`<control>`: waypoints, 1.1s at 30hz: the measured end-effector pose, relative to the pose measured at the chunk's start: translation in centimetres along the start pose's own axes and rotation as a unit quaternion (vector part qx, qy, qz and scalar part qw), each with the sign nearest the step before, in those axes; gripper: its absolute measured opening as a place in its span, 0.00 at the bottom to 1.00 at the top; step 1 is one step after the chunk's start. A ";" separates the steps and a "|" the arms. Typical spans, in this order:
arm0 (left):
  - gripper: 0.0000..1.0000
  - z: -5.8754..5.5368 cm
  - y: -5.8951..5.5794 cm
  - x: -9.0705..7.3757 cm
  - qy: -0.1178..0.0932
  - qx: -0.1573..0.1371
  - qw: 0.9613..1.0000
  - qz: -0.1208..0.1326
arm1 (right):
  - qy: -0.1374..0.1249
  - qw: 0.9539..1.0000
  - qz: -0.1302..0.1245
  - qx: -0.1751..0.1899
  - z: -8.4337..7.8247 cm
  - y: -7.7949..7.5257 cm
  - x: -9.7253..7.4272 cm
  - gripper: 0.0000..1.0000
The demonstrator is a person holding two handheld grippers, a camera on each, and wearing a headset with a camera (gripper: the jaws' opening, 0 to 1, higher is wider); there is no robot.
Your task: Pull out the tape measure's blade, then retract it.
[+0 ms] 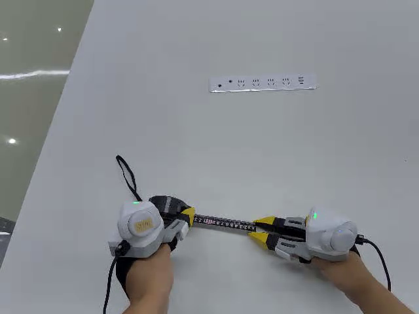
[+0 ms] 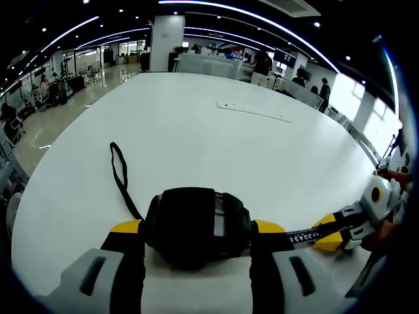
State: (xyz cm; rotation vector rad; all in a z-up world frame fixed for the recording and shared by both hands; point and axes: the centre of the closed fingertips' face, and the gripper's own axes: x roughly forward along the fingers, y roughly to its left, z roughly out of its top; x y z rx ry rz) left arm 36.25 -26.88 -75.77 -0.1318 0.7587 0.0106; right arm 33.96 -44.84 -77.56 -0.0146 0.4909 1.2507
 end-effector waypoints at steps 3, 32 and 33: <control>0.62 0.0 0.0 0.0 0.000 0.000 1.000 0.000 | 0.000 1.000 0.001 -0.001 0.0 0.1 0.3 0.13; 0.62 0.0 0.0 0.0 0.000 -0.001 1.000 -0.001 | 0.002 1.000 0.013 -0.001 0.7 0.6 2.3 0.13; 0.62 0.0 0.0 0.0 0.000 -0.001 1.000 -0.001 | 0.002 1.000 0.013 -0.001 0.8 0.6 2.4 0.13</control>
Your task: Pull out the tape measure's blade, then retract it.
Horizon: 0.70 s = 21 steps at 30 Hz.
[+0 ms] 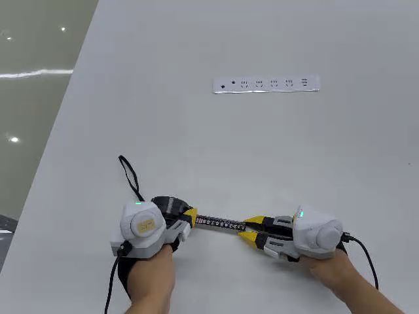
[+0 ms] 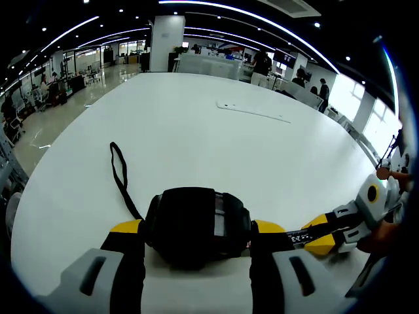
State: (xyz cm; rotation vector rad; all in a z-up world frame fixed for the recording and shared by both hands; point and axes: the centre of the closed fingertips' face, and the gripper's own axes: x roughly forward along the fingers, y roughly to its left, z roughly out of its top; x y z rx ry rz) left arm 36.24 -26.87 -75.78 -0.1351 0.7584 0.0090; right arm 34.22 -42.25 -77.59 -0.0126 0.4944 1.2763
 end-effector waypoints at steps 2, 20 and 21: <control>0.62 0.0 0.0 0.0 0.000 0.000 1.000 0.000 | 0.000 1.000 0.000 0.000 0.1 0.1 0.2 0.13; 0.62 0.0 0.0 0.0 -0.001 -0.002 1.000 -0.001 | 0.002 1.000 0.008 -0.002 0.5 0.4 1.9 0.13; 0.62 0.0 -0.1 0.0 0.000 -0.002 1.000 -0.001 | 0.001 1.000 0.008 -0.002 0.6 0.4 2.0 0.13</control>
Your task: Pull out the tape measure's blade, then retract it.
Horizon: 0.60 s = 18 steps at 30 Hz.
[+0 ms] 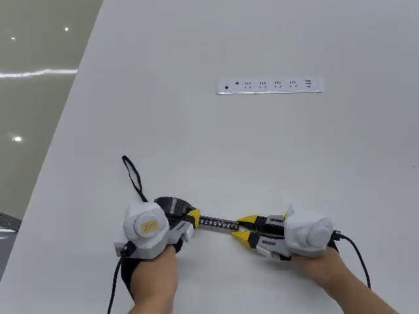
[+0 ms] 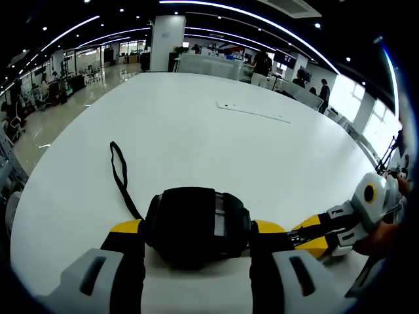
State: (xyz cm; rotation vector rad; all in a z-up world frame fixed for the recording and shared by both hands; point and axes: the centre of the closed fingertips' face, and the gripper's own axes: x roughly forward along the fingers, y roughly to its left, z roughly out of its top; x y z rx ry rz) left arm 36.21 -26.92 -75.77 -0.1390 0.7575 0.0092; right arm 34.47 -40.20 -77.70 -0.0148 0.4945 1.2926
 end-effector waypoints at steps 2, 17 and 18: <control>0.62 0.0 0.0 0.0 0.000 0.000 1.000 0.000 | 0.000 1.000 0.000 0.000 0.0 0.0 0.1 0.13; 0.62 0.0 0.0 0.0 0.000 -0.001 1.000 -0.001 | 0.001 1.000 0.005 0.002 0.4 0.3 1.2 0.13; 0.62 0.0 0.0 0.0 0.000 -0.001 1.000 -0.001 | 0.001 1.000 0.005 0.002 0.5 0.3 1.3 0.13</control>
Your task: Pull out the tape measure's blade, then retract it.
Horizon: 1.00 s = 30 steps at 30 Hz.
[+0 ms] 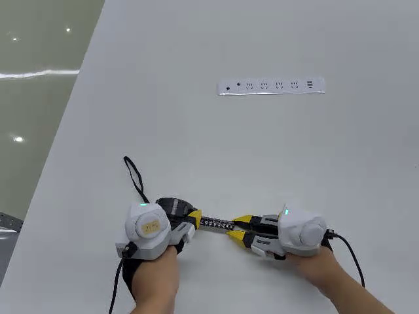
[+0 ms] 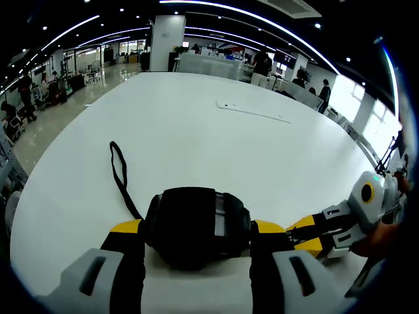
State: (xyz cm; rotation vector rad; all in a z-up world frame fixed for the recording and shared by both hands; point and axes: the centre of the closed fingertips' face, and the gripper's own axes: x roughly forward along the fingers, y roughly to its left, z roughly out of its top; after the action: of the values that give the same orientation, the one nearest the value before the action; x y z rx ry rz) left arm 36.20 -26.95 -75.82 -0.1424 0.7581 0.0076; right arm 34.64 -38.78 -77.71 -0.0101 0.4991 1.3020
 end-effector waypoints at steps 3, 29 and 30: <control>0.62 0.0 0.0 0.0 0.000 0.000 1.000 0.000 | 0.000 1.000 0.002 0.000 0.1 0.1 0.2 0.13; 0.62 0.0 0.0 0.0 0.000 -0.005 1.000 -0.002 | 0.002 1.000 0.006 -0.014 0.6 0.6 1.9 0.13; 0.62 0.0 0.0 0.0 0.000 -0.006 1.000 -0.002 | 0.002 1.000 0.006 -0.014 0.6 0.6 2.0 0.13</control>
State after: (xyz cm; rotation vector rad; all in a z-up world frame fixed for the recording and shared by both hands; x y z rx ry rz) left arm 36.21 -26.96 -75.83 -0.1541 0.7580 0.0089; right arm 34.68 -36.62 -77.69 -0.0327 0.4848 1.3213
